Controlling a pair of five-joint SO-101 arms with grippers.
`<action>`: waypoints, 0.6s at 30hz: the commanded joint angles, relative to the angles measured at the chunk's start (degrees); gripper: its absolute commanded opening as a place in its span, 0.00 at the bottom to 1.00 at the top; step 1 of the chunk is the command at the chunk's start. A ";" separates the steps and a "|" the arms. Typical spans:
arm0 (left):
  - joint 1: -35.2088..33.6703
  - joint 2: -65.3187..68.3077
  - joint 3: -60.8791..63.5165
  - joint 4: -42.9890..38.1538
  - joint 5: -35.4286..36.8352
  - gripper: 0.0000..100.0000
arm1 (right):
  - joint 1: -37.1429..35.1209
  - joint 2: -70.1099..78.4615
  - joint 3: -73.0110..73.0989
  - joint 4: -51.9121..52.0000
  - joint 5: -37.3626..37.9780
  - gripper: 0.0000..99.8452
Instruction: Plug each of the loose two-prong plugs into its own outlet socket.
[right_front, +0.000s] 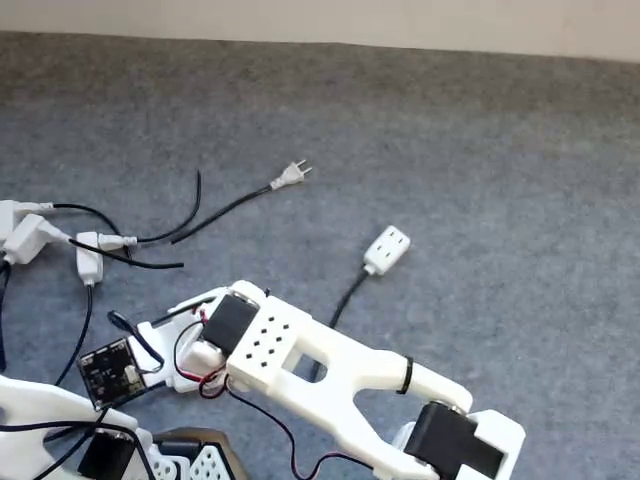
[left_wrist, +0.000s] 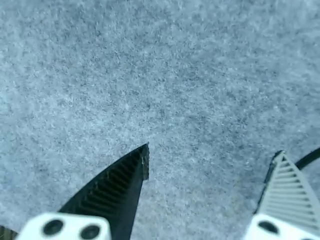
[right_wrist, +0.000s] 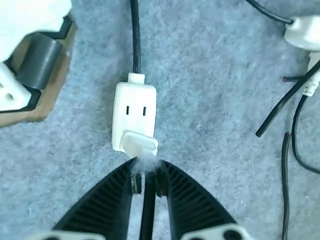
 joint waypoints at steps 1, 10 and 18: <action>-0.40 -0.57 -1.98 0.53 -0.44 0.37 | -0.40 -0.04 0.40 1.36 2.55 0.00; -0.31 -0.48 -2.07 2.64 -0.53 0.37 | 0.04 0.22 0.31 1.36 5.98 0.00; -0.31 -0.48 -1.89 2.73 -0.44 0.37 | 0.40 0.31 0.31 3.12 9.32 0.00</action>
